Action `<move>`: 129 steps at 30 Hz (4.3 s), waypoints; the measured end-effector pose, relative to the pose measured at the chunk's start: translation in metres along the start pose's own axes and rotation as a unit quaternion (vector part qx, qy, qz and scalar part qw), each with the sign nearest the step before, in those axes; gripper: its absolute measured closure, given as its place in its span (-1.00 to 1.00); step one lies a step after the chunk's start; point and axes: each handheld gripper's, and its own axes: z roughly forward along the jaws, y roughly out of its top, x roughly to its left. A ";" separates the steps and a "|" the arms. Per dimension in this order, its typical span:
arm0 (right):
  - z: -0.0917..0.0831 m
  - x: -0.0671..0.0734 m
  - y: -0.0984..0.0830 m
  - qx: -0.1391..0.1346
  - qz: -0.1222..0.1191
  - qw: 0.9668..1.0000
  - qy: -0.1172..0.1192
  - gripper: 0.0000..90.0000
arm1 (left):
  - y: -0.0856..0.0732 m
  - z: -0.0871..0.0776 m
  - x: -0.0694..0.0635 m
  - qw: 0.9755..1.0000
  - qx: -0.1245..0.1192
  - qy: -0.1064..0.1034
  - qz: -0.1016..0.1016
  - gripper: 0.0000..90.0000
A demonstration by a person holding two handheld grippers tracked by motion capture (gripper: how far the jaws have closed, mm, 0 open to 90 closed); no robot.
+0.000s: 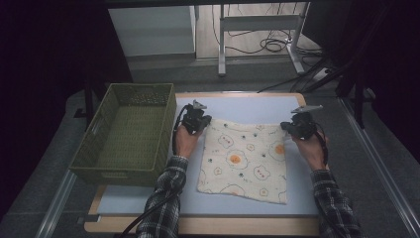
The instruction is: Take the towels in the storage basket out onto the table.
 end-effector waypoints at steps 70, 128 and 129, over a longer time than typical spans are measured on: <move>-0.135 0.099 -0.128 0.012 -0.057 0.984 0.169 0.63 | -0.131 -0.144 -0.083 0.993 -0.016 -0.116 0.012 0.03; 0.006 0.045 -0.037 0.035 -0.020 0.997 0.068 0.85 | -0.109 -0.091 -0.063 1.000 -0.002 -0.001 -0.016 0.50; 0.004 0.044 -0.038 0.030 -0.012 0.997 0.071 0.83 | -0.108 -0.089 -0.062 1.000 0.003 -0.004 -0.019 0.47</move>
